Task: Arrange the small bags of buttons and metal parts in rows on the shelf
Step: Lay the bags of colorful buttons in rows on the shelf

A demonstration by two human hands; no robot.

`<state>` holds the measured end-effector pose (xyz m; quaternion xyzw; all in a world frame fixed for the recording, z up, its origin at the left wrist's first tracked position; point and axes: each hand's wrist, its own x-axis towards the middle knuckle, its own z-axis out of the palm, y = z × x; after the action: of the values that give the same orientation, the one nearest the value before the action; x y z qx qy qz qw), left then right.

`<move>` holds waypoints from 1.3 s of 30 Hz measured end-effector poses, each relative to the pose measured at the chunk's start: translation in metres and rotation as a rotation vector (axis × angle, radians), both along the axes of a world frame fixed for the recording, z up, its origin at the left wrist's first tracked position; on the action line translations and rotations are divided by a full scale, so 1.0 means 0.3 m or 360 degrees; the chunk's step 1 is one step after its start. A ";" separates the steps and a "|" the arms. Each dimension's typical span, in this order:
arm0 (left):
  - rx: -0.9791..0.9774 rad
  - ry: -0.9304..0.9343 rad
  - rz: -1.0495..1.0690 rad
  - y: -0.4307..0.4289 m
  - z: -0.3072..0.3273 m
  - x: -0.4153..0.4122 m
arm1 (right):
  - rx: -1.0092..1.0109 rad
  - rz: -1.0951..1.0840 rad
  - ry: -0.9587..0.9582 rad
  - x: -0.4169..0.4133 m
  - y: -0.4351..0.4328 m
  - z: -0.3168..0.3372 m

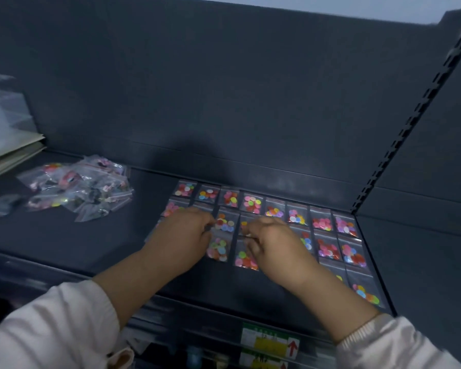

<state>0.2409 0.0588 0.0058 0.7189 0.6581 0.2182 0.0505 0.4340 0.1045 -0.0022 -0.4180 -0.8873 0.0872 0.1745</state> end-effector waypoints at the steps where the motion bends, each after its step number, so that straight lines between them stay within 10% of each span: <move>1: 0.0020 0.0012 0.0031 -0.003 0.005 -0.032 | 0.0017 0.0016 0.0006 -0.033 0.006 0.012; 25: 0.0030 -0.0062 0.0524 0.047 0.007 -1.199 | -0.0220 0.0242 -0.0122 -1.254 0.148 0.026; 39: -0.0198 -0.0297 0.0562 0.284 -0.094 -1.443 | -0.0117 -0.0008 -0.0226 -1.400 0.226 -0.029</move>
<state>-0.1919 0.1438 -0.0223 0.5645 0.7786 0.2482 0.1167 0.0138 0.1724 -0.0108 -0.4315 -0.8925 0.0893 0.0958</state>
